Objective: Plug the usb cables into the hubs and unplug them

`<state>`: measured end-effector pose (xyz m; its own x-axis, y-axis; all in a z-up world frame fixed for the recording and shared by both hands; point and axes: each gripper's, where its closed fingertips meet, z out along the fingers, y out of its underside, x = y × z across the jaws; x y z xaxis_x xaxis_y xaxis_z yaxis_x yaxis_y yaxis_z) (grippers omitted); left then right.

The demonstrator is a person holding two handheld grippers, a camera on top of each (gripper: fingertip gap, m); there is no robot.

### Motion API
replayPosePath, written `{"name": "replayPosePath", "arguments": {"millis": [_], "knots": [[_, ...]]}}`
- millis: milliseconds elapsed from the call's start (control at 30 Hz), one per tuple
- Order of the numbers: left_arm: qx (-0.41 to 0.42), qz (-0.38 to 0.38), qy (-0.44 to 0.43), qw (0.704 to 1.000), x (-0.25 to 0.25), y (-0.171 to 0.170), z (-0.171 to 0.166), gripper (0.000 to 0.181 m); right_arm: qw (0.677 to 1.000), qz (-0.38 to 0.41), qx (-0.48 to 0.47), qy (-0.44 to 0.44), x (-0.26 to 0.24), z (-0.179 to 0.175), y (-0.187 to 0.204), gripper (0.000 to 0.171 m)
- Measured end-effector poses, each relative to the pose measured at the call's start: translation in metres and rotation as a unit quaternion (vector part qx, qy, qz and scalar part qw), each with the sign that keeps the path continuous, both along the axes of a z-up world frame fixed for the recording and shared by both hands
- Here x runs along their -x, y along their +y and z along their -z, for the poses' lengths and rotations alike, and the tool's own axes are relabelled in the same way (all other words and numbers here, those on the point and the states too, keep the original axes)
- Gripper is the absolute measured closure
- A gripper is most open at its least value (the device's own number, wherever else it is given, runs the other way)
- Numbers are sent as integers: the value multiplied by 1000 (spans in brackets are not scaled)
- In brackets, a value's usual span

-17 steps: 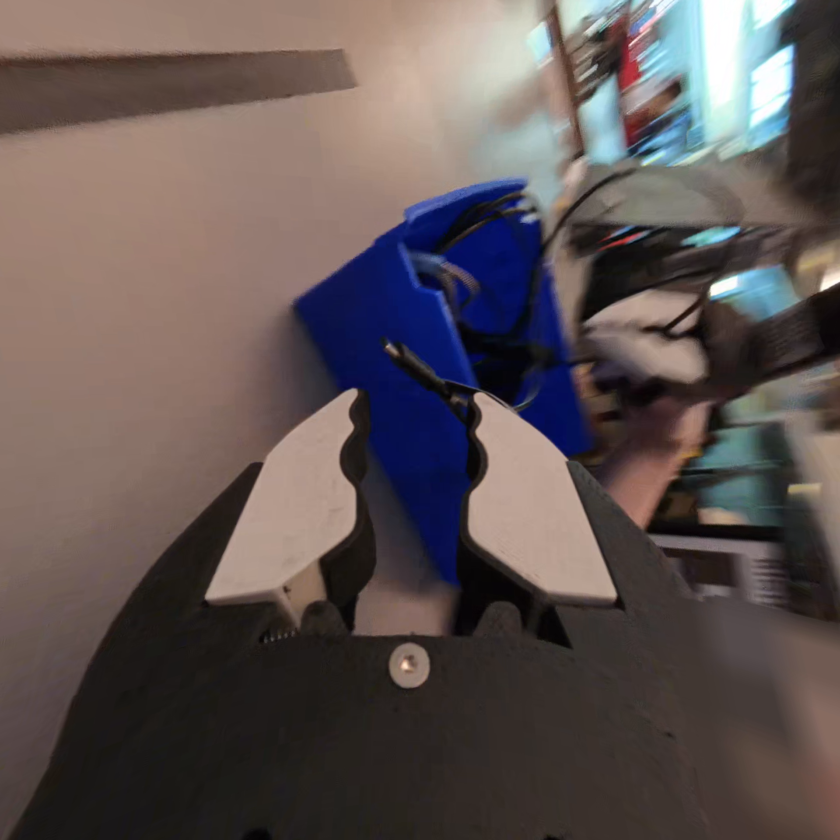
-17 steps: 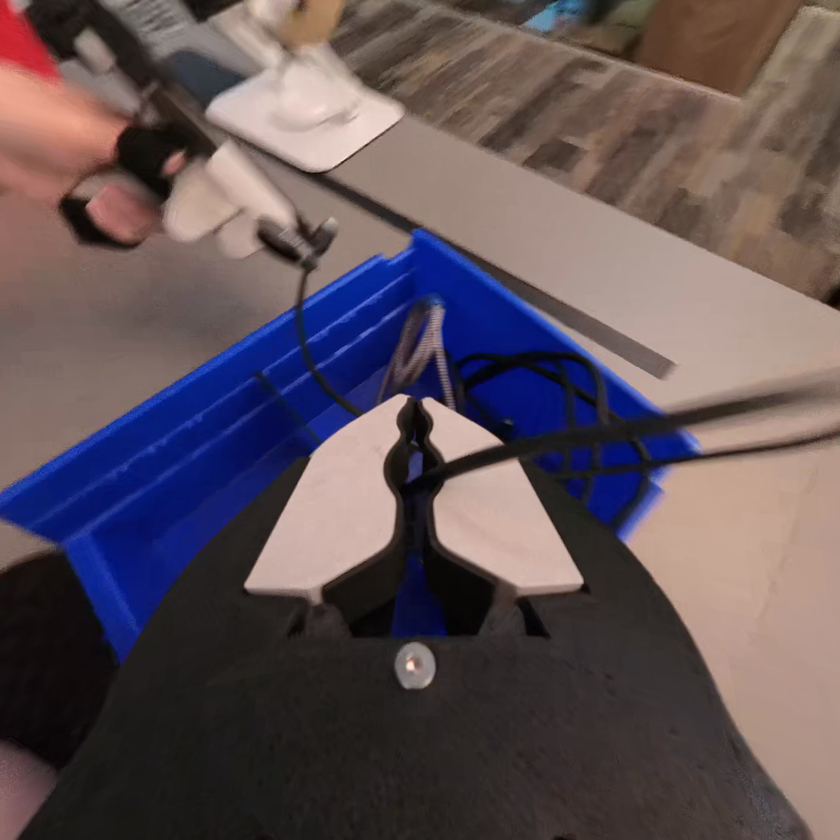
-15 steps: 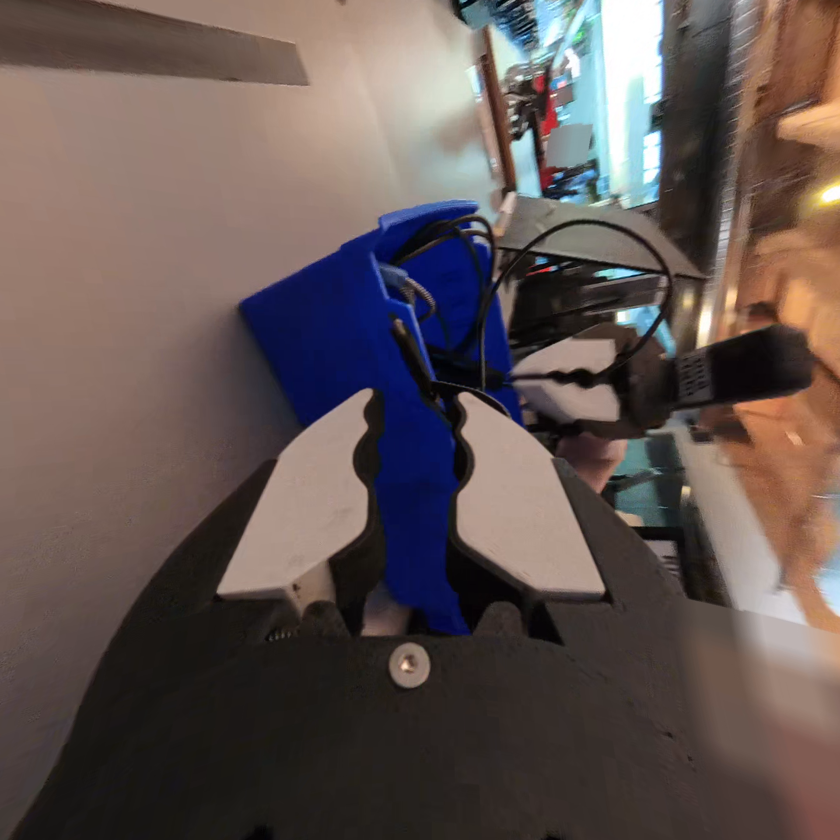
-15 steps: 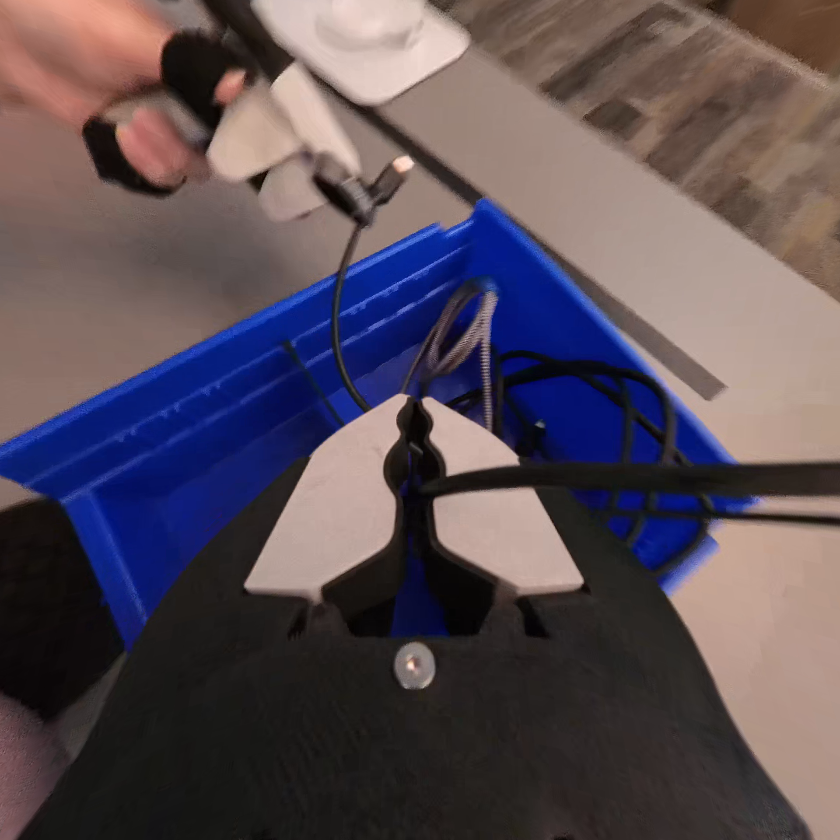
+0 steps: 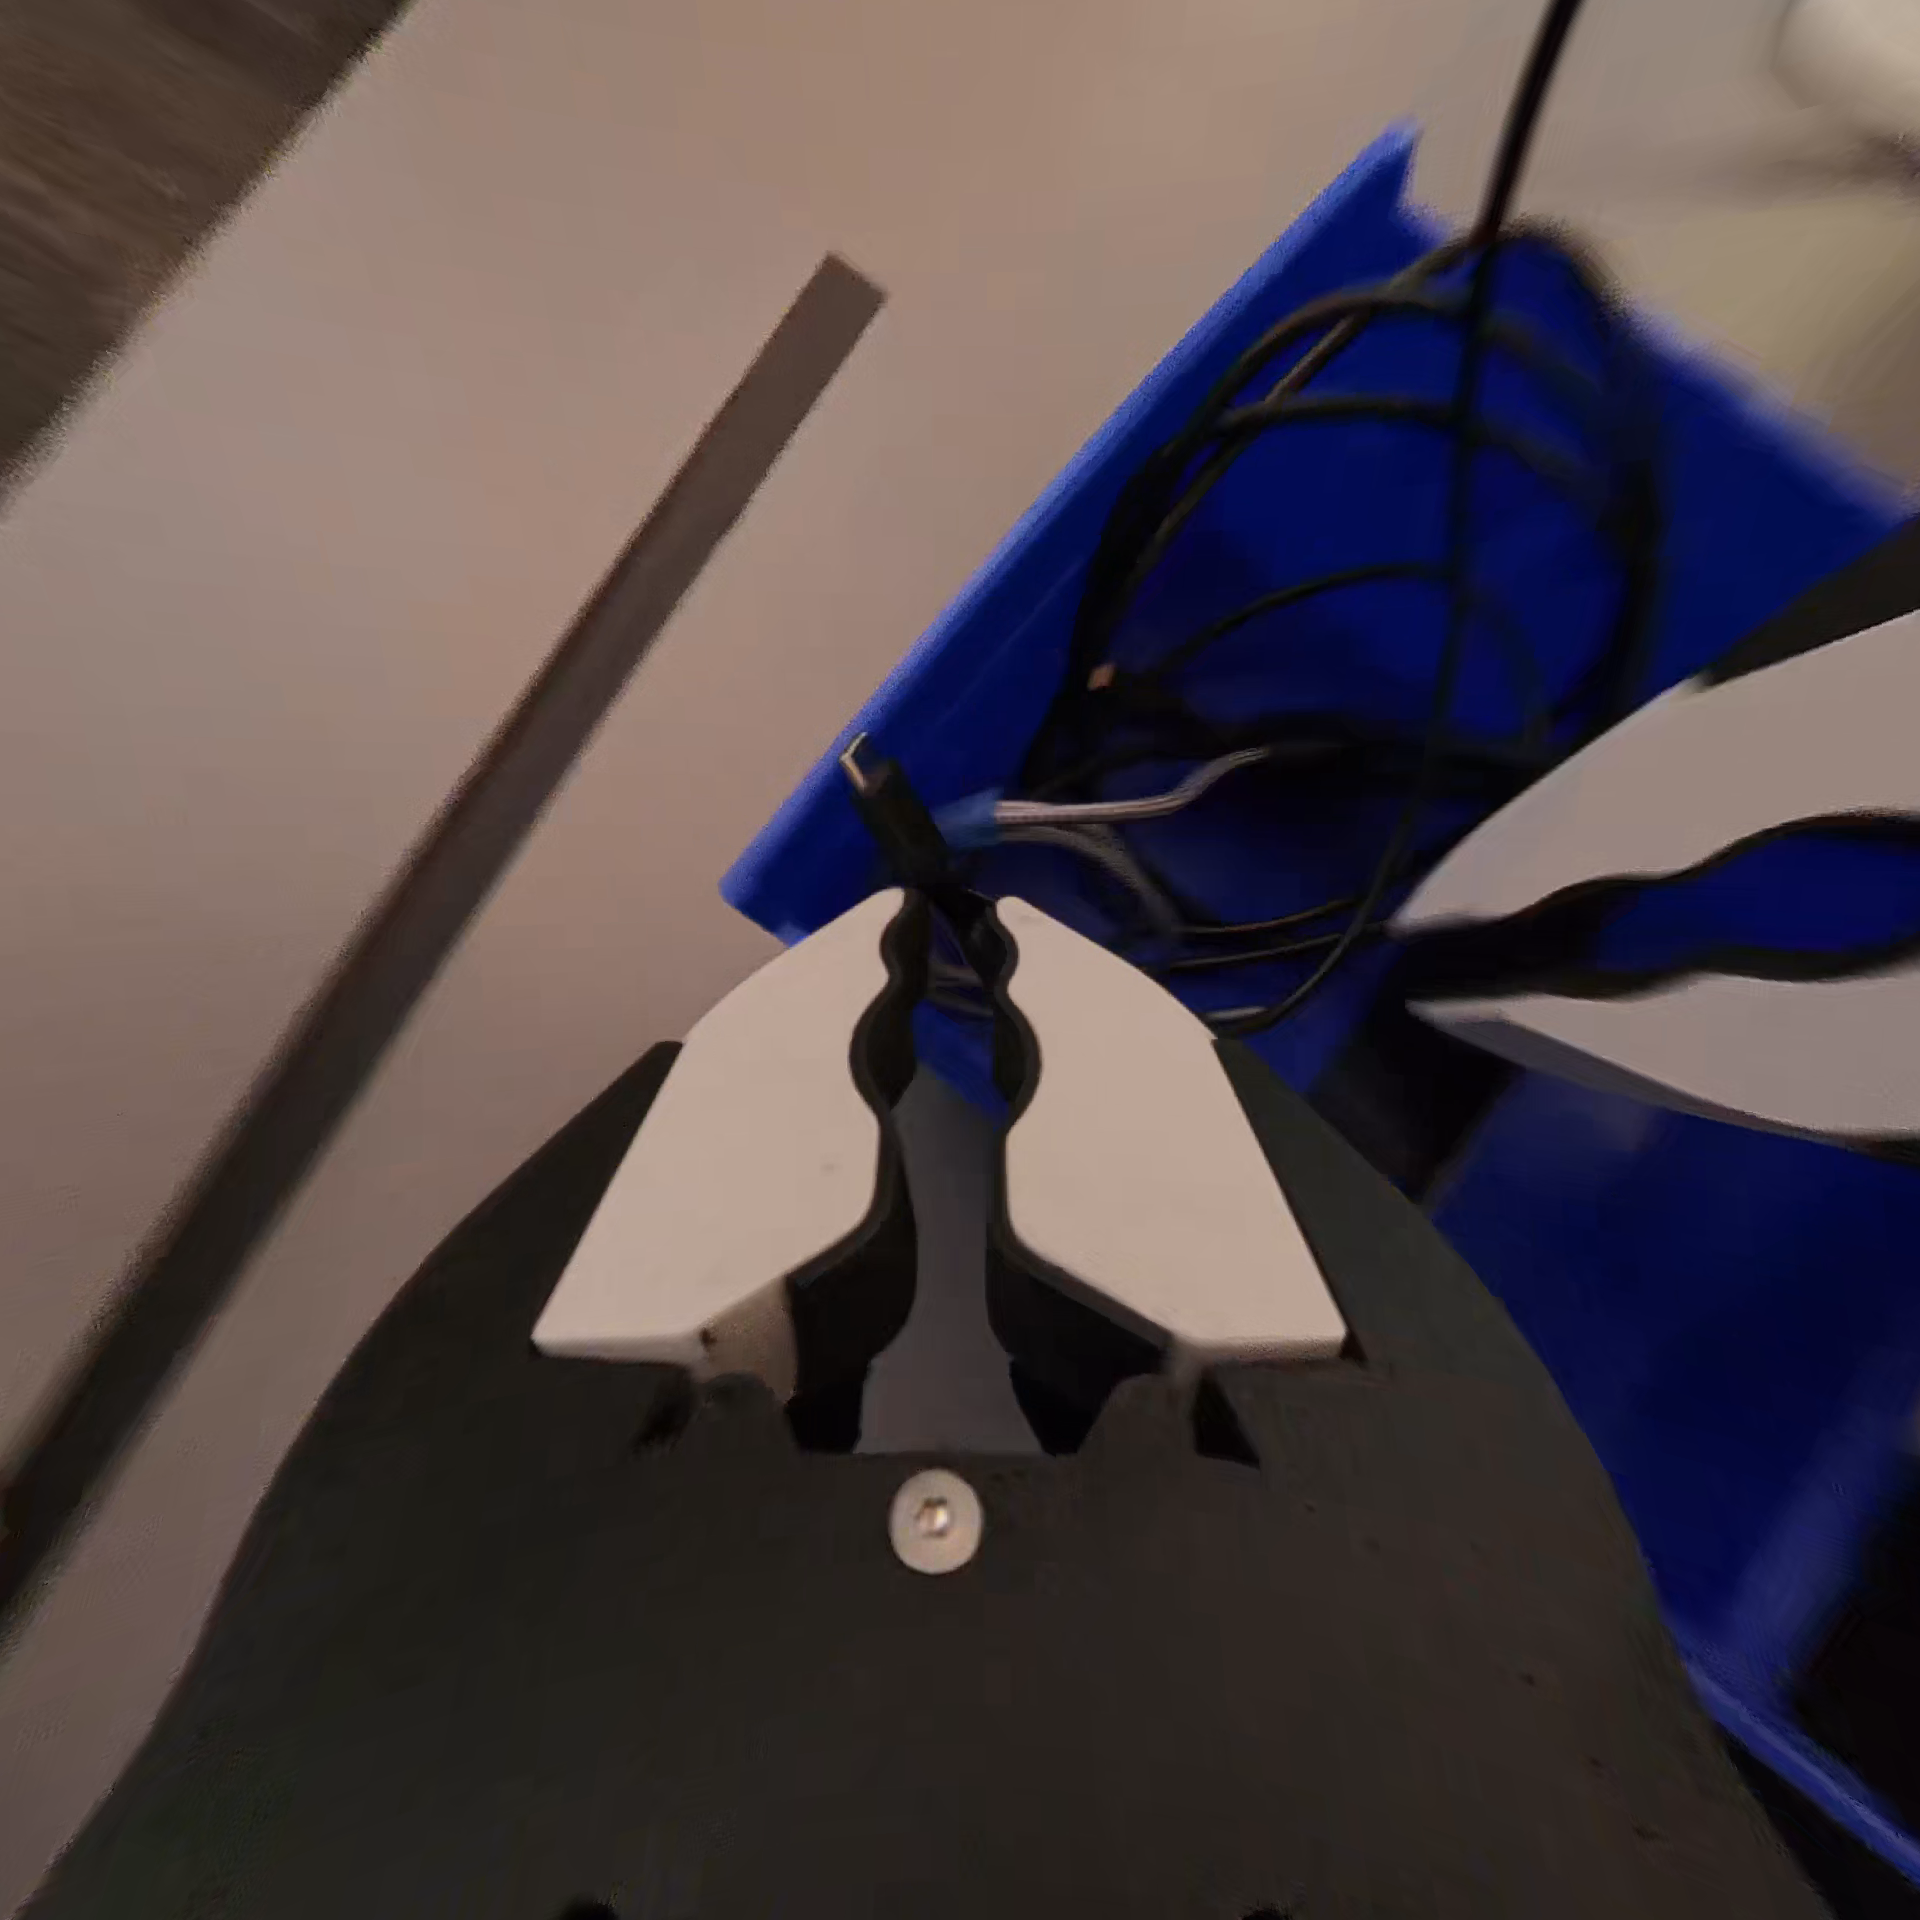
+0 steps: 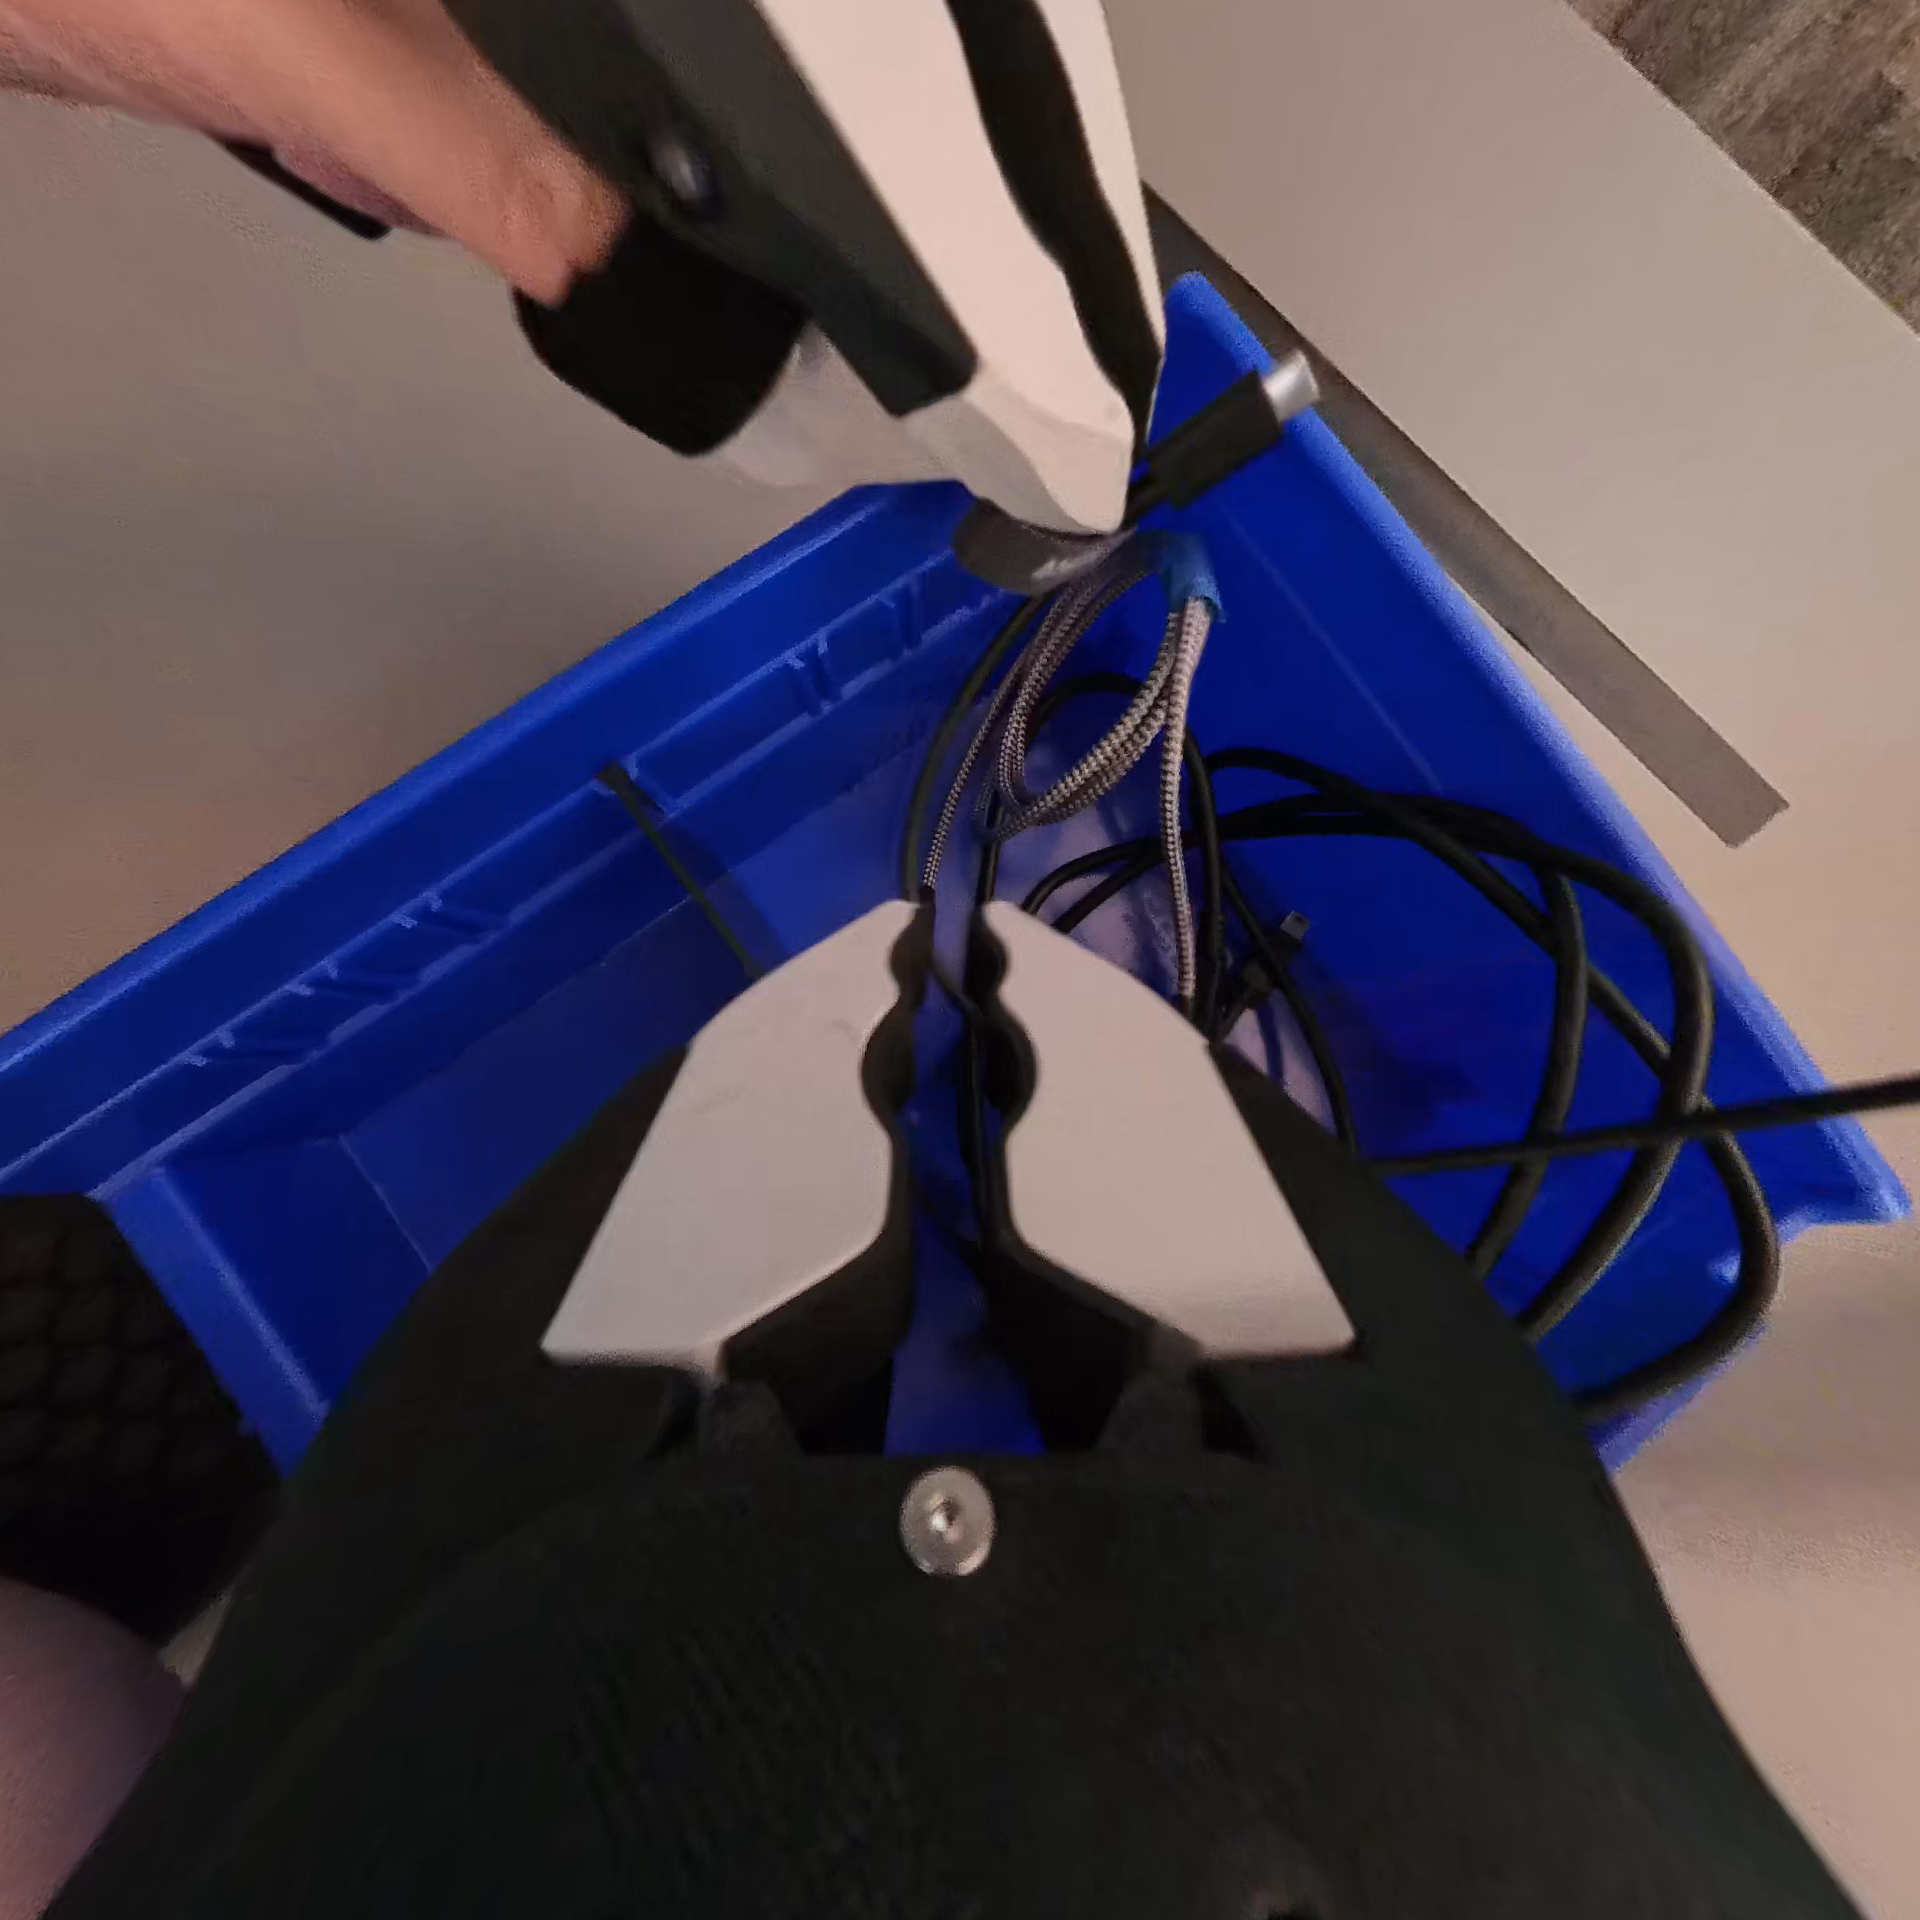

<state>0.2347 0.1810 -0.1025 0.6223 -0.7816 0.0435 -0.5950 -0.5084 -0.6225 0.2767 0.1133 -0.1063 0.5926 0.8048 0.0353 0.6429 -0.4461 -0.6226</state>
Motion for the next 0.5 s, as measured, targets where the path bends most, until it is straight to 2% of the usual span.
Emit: {"name": "replayPosePath", "arguments": {"millis": [33, 133, 333, 500], "knots": [[-40, 3, 47, 998, 4, 6, 2, 166, 1000, 14, 6, 0, -4, -2, -3, 149], [-103, 13, 111, 988, 4, 10, -2, 159, 997, 73, 35, -4, -30, -11, -22, 136], [-98, -10, 41, 994, 3, 4, -25, 154, 973, 213, 75, 38, -81, -26, -52, 133], [-94, -20, -42, 994, 21, -14, -49, 150, 940, 304, 43, 148, -110, -57, -49, 133]]}}
